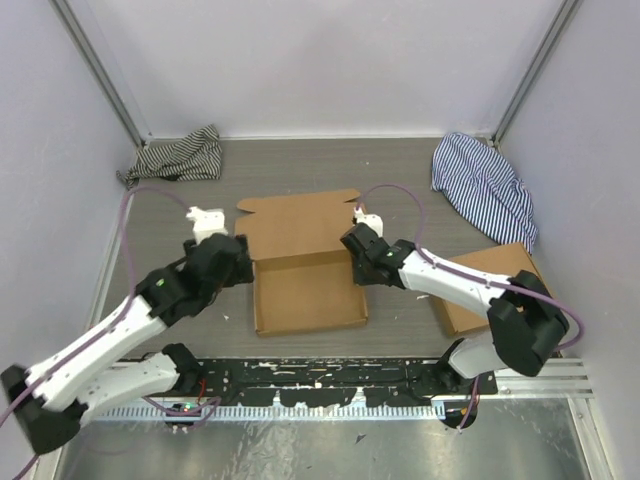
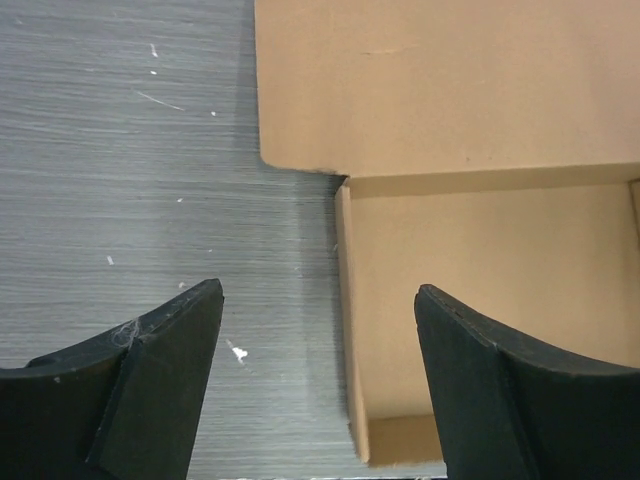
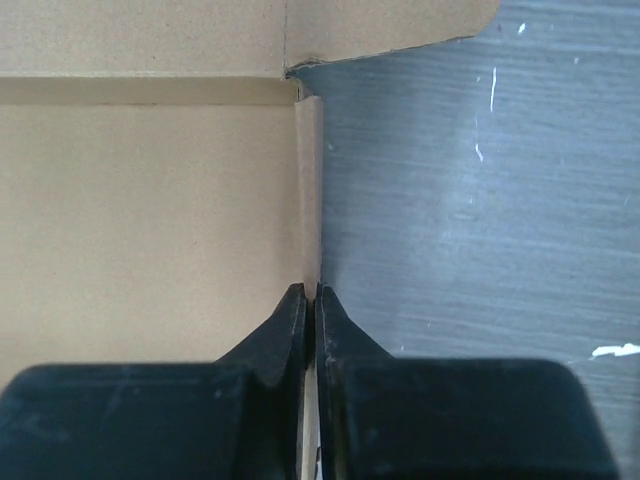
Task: Fold the paper box
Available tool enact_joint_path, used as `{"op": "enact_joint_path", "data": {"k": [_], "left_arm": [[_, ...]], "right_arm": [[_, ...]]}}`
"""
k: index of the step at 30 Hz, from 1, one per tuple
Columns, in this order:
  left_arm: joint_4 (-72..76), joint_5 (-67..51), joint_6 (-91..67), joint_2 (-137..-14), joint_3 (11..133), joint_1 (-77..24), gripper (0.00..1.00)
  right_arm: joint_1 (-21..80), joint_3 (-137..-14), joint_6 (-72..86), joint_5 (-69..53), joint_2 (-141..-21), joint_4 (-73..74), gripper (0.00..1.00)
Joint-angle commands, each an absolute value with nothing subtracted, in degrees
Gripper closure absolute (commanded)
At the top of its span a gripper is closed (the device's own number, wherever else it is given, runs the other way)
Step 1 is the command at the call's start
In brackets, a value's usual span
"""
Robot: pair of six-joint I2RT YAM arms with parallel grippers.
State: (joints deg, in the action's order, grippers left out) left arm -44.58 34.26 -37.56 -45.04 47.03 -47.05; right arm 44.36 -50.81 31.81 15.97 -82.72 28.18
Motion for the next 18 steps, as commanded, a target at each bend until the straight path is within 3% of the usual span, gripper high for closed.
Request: {"op": "enact_joint_path", "data": {"k": [1,5,7,10,11,18], "left_arm": [[-38.6,27.3,-37.0,-55.4,53.4,-42.2,0.14],[-31.2,14.6,-35.2,-59.4,54.7,-33.3,0.05],[-29.1,10.6,-35.1,-60.7,55.0,-27.9,0.04],[-28.2,4.3,-35.1,-63.4,55.2,-20.4,0.04],[-27.7,2.7,-34.9,-64.8,55.1,-18.1,0.04],[-22.5,-6.4,-35.8,-72.2,53.1,-12.3,0.06]], "right_arm": [[45.6,-48.9,36.5,14.6,-75.7,27.6,0.89],[46.3,-48.7,37.3,16.4,-71.0,30.9,0.43],[46.4,-49.6,37.2,18.7,-67.9,32.8,0.24],[45.9,-52.6,35.0,21.9,-64.9,34.1,0.04],[44.3,-54.5,33.7,22.2,-64.8,34.1,0.0],[24.3,-65.8,25.6,3.7,-75.5,29.5,0.0]]}}
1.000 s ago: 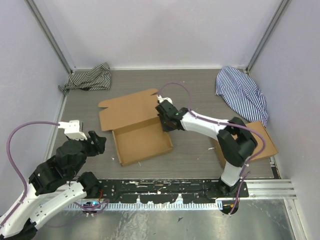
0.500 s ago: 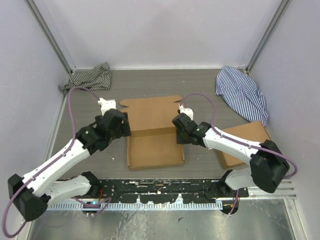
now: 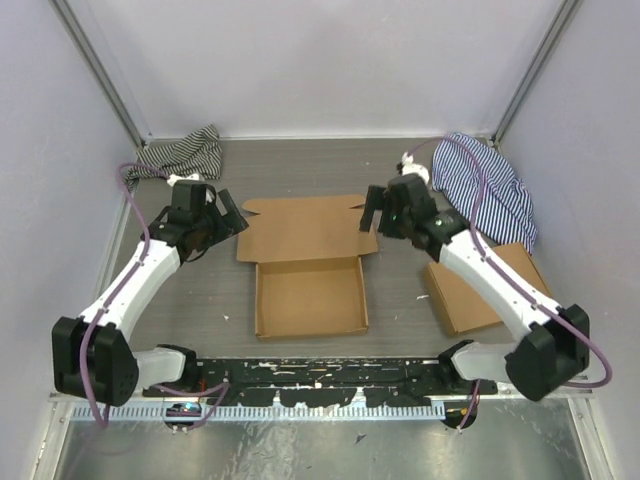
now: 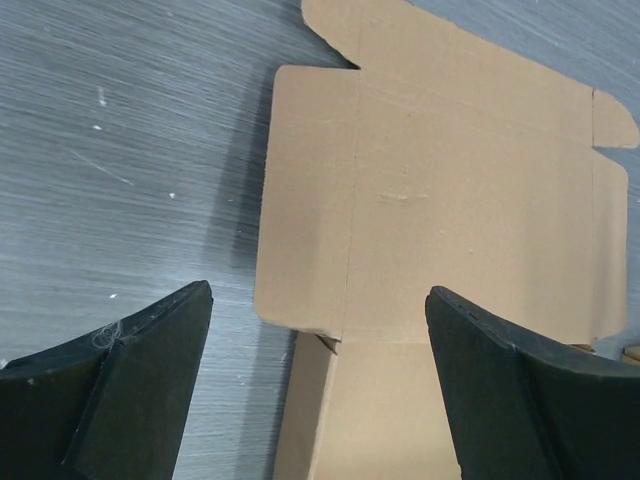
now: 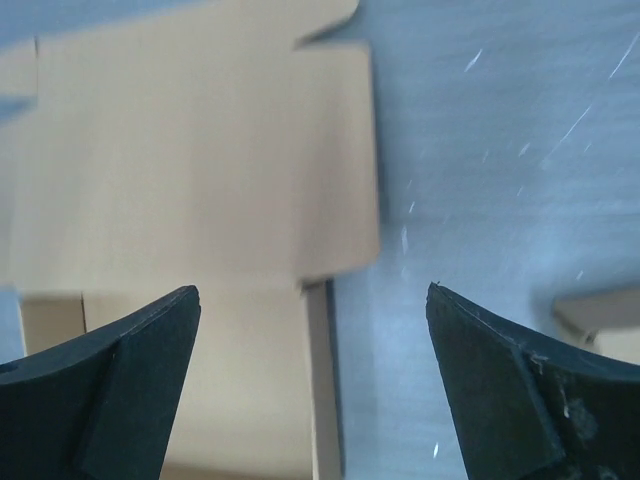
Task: Fold the paper box
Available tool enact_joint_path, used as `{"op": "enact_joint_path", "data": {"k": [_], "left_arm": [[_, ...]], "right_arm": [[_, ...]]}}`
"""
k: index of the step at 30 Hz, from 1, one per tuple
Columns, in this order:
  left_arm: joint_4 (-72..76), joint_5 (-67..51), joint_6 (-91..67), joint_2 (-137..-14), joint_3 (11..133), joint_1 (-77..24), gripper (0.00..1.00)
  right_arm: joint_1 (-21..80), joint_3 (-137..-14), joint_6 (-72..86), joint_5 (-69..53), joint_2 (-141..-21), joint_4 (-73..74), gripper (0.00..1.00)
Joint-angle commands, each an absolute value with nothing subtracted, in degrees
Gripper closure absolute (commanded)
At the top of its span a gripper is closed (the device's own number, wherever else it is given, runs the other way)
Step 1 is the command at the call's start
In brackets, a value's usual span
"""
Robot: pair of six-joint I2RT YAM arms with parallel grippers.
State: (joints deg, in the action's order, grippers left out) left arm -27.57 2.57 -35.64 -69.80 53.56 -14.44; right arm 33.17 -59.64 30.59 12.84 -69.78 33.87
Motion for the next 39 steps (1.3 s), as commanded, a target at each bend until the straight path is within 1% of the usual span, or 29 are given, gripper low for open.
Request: {"op": "enact_joint_path", "data": {"k": [1,5,7,11,15,21,23,31,34,39], "left_arm": [[-21.4,-7.8,-36.3,-73.8,52.7,-11.7,0.07],[-17.7,-8.1,-38.4,-75.3,50.8,-10.3,0.08],[-17.2,-7.0,-38.4,-76.4,50.6,-10.0,0.08],[-13.4,-7.1,-39.5,-79.7,49.5,-9.0,0.08],[-7.7,-9.0,-41.3,-82.6,47.2,-9.0,0.1],[-6.7,-11.7,-41.5,-87.9,48.2,-9.0,0.12],[-6.1,-12.4,-41.3,-89.3,48.5,-8.9,0.16],[-5.1,-13.8,-41.1,-92.8,49.6,-8.9,0.19],[-4.2,-15.2,-41.4,-93.6,49.9,-8.8,0.22],[-3.8,-16.5,-41.4,-93.9,50.7,-8.9,0.27]], "right_arm": [[22.5,-67.1,25.2,2.8,-77.7,28.8,0.0],[17.5,-69.5,24.0,-3.7,-85.8,23.7,0.0],[16.0,-68.4,25.0,-6.4,-88.4,20.2,0.0],[13.4,-65.7,27.2,-12.3,-92.3,14.9,0.04],[13.2,-64.7,26.9,-14.7,-95.1,13.7,0.08],[13.3,-62.2,26.6,-18.5,-97.4,11.6,0.13],[13.3,-61.8,26.6,-20.4,-98.6,11.1,0.15],[13.3,-60.5,26.9,-24.0,-100.6,8.6,0.22],[13.3,-60.1,27.2,-25.0,-100.3,7.9,0.28],[13.4,-60.7,27.0,-24.7,-99.3,8.6,0.41]]}}
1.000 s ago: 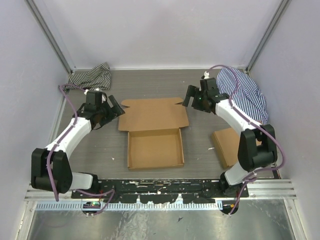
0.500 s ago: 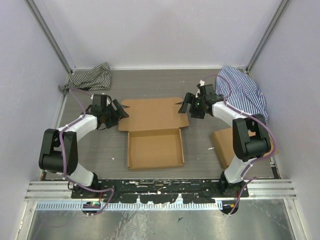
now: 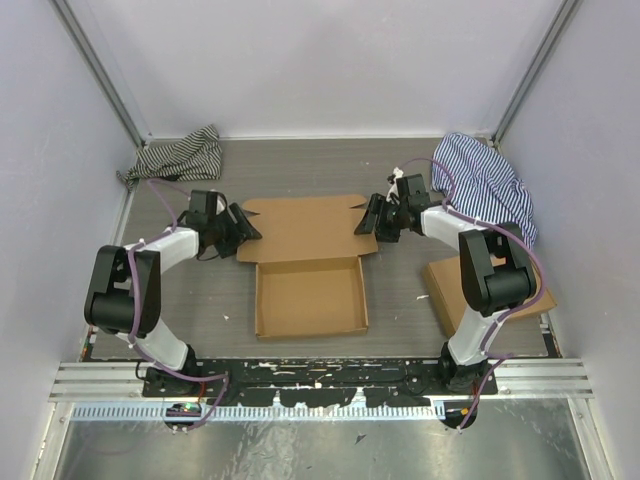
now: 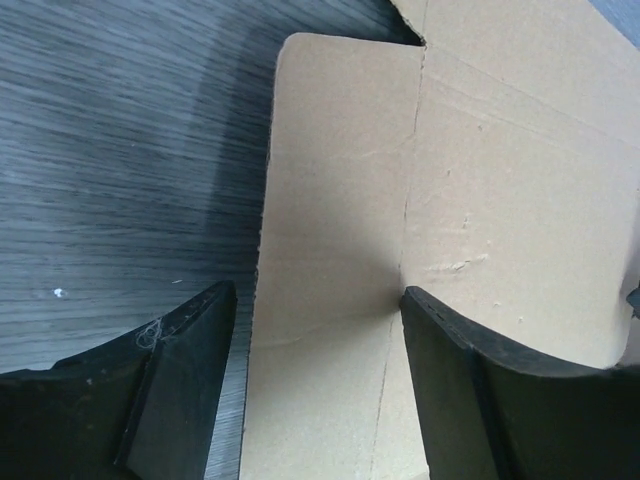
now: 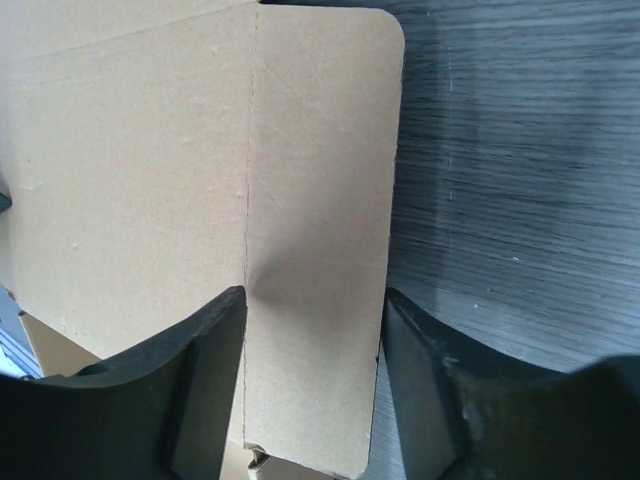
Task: Fold the paper box
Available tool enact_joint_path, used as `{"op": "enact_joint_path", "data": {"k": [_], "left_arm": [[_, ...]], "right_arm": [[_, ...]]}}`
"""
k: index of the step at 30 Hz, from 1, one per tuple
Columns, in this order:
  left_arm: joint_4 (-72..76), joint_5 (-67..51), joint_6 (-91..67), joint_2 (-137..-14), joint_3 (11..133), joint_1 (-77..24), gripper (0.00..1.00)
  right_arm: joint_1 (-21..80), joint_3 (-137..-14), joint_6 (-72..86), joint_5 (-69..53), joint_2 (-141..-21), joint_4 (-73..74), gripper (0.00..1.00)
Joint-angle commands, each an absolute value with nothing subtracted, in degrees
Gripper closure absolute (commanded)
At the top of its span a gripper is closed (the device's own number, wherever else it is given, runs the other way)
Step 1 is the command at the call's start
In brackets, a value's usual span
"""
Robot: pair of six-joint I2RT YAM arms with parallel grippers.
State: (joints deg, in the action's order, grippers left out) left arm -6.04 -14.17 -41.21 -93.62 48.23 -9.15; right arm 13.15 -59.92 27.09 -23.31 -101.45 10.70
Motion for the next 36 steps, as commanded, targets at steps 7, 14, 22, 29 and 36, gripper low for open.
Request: {"op": "enact_joint_path", "data": {"k": [7,14,22,29,36], "left_arm": [[-4.9,-17.3,-40.7,-91.8,51.5,-9.1,0.44],[-10.9,-13.1,-36.9,-89.9,54.4,-12.1,0.48],[-13.6,-8.0,-33.9,-88.0,55.4,-17.1,0.49],[-15.7,-4.7,-32.3,-87.9,57.2,-21.3,0.49],[-18.2,-2.7,-31.0,-89.1,60.2,-23.8,0.49]], "right_arm": [[15.5,-63.4,24.7,-19.4,-97.4,13.2,0.63],[20.1,-66.4,22.3,-10.0,-94.7,17.9,0.66],[25.8,-69.9,20.0,-0.4,-94.2,22.0,0.67],[30.8,-72.4,20.0,2.1,-96.9,23.0,0.66],[35.4,-76.0,19.8,5.4,-102.0,25.5,0.65]]}}
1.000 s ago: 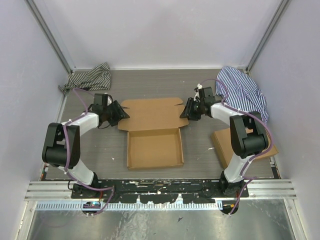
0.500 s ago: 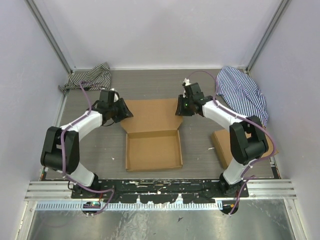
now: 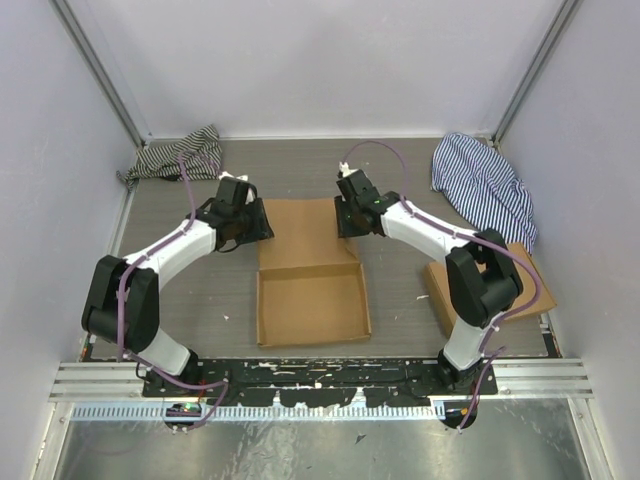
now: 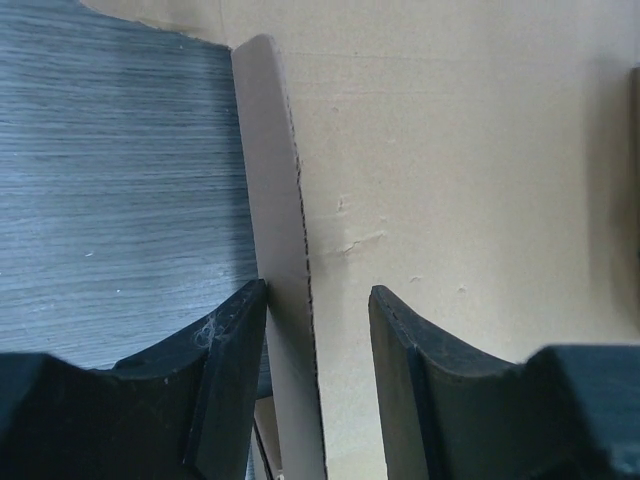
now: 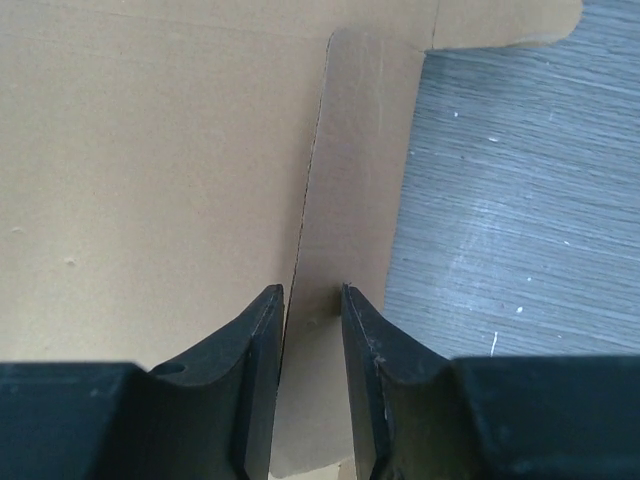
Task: Fold the paper box
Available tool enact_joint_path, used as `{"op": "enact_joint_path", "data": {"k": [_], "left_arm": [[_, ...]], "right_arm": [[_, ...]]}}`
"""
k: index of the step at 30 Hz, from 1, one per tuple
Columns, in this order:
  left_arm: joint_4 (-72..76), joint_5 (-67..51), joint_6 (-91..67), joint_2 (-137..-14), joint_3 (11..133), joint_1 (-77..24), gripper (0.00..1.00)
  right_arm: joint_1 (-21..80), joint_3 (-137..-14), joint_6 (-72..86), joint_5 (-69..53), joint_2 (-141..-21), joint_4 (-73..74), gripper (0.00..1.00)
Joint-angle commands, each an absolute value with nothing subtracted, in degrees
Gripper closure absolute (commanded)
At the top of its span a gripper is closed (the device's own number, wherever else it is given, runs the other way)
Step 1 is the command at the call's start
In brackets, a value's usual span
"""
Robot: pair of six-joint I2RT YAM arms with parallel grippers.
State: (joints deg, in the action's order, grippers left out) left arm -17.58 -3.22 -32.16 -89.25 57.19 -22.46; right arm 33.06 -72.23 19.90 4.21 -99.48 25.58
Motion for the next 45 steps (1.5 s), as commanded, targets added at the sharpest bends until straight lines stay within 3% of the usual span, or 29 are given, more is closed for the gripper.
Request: {"op": "enact_joint_path", "data": {"k": [1,11,16,20,23,26,28,30,32,38,45], "left_arm": [[-18.4,-2.6,-31.0,-89.3,60.3,-23.9,0.48],[-24.4,1.5,-28.7,-92.2,63.7,-24.3,0.54],[-26.7,6.3,-26.6,-91.7,64.8,-24.3,0.67],[-27.2,9.0,-25.8,-90.5,64.7,-24.3,0.99],[-24.9,9.8,-25.7,-88.1,62.6,-24.4,1.0],[-19.9,11.5,-24.6,-84.0,58.9,-25.4,1.0],[-15.9,13.2,-23.0,-80.9,55.9,-26.8,1.0],[-9.1,15.4,-21.0,-77.3,51.6,-28.2,1.0],[-2.0,16.7,-19.5,-73.5,45.5,-29.2,1.0],[17.5,18.5,-15.6,-64.0,31.7,-31.0,1.0],[27.5,20.9,-12.2,-58.5,25.5,-33.5,1.0]], "right_arm": [[35.8,-76.1,20.0,5.6,-102.7,25.6,0.65],[36.6,-76.0,23.1,11.5,-104.9,28.3,0.7],[36.3,-77.3,22.8,19.0,-104.0,31.7,0.72],[35.4,-78.9,22.3,20.2,-104.4,33.5,0.79],[35.3,-78.4,22.9,22.0,-103.5,33.7,0.9],[35.3,-76.5,23.9,23.1,-101.6,33.0,0.9],[35.3,-74.8,24.5,23.8,-99.8,32.1,0.78],[35.3,-73.5,24.6,24.3,-97.6,31.4,0.56],[35.0,-73.0,23.8,23.3,-95.2,31.1,0.48],[31.4,-76.6,18.9,15.7,-89.7,34.2,0.42],[26.5,-81.1,15.7,3.6,-86.3,37.5,0.44]]}}
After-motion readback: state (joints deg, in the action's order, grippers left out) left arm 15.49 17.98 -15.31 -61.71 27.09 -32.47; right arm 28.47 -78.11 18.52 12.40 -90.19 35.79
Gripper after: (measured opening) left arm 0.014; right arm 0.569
